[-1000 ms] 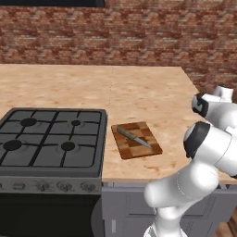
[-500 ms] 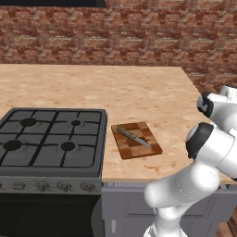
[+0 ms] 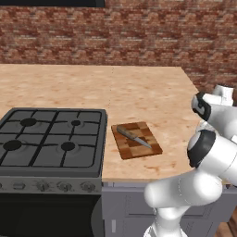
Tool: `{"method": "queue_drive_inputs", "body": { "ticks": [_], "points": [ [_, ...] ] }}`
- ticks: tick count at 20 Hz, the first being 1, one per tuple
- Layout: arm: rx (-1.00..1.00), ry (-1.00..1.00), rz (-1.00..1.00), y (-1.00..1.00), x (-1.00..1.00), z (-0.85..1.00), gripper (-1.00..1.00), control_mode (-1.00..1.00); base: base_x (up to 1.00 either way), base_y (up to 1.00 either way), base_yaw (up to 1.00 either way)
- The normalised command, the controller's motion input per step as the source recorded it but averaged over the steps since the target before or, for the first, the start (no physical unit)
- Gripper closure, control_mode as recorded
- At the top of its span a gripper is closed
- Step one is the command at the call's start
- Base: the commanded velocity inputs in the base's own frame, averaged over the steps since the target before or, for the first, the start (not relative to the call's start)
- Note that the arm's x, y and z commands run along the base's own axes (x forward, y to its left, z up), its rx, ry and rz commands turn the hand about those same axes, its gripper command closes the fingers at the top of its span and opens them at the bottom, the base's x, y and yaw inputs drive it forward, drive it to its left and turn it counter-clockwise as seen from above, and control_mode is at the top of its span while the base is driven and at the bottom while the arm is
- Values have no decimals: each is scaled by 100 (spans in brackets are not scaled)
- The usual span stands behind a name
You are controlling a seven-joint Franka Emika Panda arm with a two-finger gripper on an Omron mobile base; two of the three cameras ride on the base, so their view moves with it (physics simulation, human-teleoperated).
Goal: Pick up the knife from the drawer and place it on the cutting board. Then place the meat from the plate to the cutting board.
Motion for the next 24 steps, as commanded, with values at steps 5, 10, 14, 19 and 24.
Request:
{"method": "queue_drive_inputs", "body": {
  "ticks": [5, 10, 14, 19, 24],
  "points": [
    [0, 0, 0, 0, 0, 0, -100, 100, -4, -3, -32],
    [0, 0, 0, 0, 0, 0, -100, 100, -12, -7, -45],
    [0, 0, 0, 0, 0, 0, -100, 100, 3, 9, -34],
    [0, 0, 0, 0, 0, 0, -100, 100, 1, 18, -6],
    [0, 0, 0, 0, 0, 0, -100, 100, 0, 0, 0]
  ]
}}
